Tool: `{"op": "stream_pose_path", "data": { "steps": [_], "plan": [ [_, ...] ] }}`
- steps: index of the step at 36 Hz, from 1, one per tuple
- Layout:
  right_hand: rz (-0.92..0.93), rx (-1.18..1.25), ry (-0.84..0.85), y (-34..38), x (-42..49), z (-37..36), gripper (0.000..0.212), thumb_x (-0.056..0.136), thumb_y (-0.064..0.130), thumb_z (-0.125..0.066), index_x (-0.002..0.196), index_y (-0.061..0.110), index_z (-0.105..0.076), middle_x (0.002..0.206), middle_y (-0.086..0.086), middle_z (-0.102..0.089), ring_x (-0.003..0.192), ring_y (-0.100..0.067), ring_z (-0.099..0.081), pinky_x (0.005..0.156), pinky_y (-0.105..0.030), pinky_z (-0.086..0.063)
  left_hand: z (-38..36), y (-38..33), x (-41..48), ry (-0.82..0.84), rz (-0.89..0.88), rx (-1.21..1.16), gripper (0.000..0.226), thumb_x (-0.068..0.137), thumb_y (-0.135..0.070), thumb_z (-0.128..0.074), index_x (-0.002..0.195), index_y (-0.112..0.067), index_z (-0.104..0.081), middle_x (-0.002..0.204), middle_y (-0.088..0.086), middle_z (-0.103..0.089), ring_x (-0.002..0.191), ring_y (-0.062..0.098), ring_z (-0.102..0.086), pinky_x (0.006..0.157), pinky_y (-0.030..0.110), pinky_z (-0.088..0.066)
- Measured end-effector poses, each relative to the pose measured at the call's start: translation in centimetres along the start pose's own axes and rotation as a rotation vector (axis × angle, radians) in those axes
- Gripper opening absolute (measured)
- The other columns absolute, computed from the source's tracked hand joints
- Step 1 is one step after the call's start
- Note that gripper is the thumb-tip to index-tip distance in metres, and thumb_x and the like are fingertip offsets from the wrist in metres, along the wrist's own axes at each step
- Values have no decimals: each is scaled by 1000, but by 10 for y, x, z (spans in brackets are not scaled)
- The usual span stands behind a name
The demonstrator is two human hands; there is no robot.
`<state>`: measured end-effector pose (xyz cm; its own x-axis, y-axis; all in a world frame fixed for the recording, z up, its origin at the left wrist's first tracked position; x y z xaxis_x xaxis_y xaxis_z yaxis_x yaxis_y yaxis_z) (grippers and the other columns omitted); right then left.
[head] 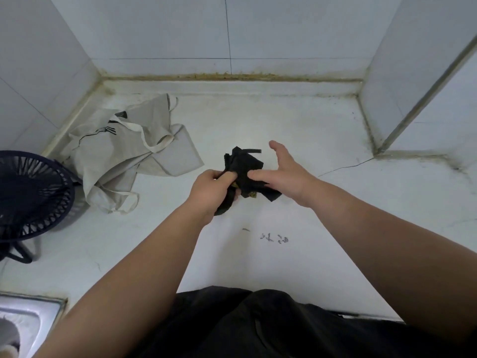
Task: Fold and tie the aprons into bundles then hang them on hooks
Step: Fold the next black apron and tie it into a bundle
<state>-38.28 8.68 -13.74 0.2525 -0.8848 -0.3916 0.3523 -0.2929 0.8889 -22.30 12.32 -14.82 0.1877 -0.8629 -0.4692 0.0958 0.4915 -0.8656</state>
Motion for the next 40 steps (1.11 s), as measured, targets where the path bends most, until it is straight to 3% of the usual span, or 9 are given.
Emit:
{"op": "stream_pose_path", "data": {
  "steps": [4, 7, 9, 14, 19, 23, 28, 34, 40],
  "plan": [
    [23, -174, 96, -8, -20, 11, 105, 80, 16, -73, 151, 26, 4, 144, -2, -35, 106, -11, -47, 73, -20, -42, -16, -10, -13, 4, 85, -343, 23, 95, -20, -50, 81, -5, -58, 62, 8, -62, 51, 17, -56, 42, 20, -40],
    [57, -417, 25, -10, -32, 23, 61, 84, 21, -66, 137, 19, -37, 106, -2, -60, 85, -18, -54, 63, -23, -40, -30, -18, -25, 12, 98, -574, 24, 98, -18, -49, 84, -2, -61, 61, 8, -64, 52, 14, -59, 60, 24, -53],
    [103, -532, -84, -8, -37, 34, 10, 87, 25, -60, 91, 18, -54, 79, 2, -54, 76, -21, -52, 54, -24, -35, -38, -19, -31, 43, 95, -621, 23, 98, -18, -49, 89, -2, -61, 63, 8, -65, 55, 14, -61, 62, 23, -55],
    [188, -307, -322, 10, -55, 63, 20, 91, 23, -54, 78, 8, -56, 70, -1, -51, 64, -18, -45, 57, -27, -33, -48, -20, -47, 68, 106, -633, 22, 99, -16, -45, 104, -1, -60, 72, 10, -65, 59, 17, -62, 58, 26, -56],
    [237, -67, -254, 31, -76, 74, 10, 90, 20, -58, 81, 19, -61, 68, 3, -56, 63, -15, -50, 72, -31, -47, -57, -17, -59, 137, 132, 70, 36, 99, -27, -43, 132, -20, -30, 112, 9, -58, 92, 29, -55, 69, 34, -45],
    [276, -245, -138, 39, -94, 61, 10, 90, 11, -58, 94, 16, -66, 74, 12, -57, 64, -7, -52, 71, -30, -49, -70, -33, -67, 214, -229, 544, 83, 83, -39, -65, 151, -32, -17, 152, 2, -29, 134, 25, -36, 95, 29, -38],
    [257, -282, -261, 35, -124, 65, 8, 85, 13, -64, 90, 19, -65, 83, 10, -59, 78, -8, -53, 65, -18, -42, -84, -61, -97, 310, -456, 414, 15, 95, -23, -55, 107, -21, -64, 95, -4, -66, 87, 9, -58, 67, 14, -40],
    [123, -136, -780, 8, -167, 104, 8, 88, 13, -55, 87, 15, -62, 70, 4, -50, 62, -15, -47, 58, -23, -37, -83, -70, -103, 147, -345, 16, 18, 95, -17, -45, 81, -17, -57, 66, -2, -60, 86, 24, -65, 89, 38, -48],
    [50, 469, -815, -8, -214, 114, 15, 93, 11, -48, 81, 13, -57, 62, -4, -48, 61, -20, -43, 68, -34, -43, -103, -65, -122, 267, -392, 90, 14, 95, -23, -50, 87, -14, -57, 73, 1, -61, 76, 16, -63, 82, 36, -49]
  ]
}}
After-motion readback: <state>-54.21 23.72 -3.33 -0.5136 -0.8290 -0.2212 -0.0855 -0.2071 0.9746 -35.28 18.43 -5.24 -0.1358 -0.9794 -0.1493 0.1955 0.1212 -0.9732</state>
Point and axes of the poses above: each hand's wrist, its own x-axis towards the middle knuckle, its own z-axis out of the back of the hand, y = z × x, the point moved 3 cm from there along x, towards the middle knuckle
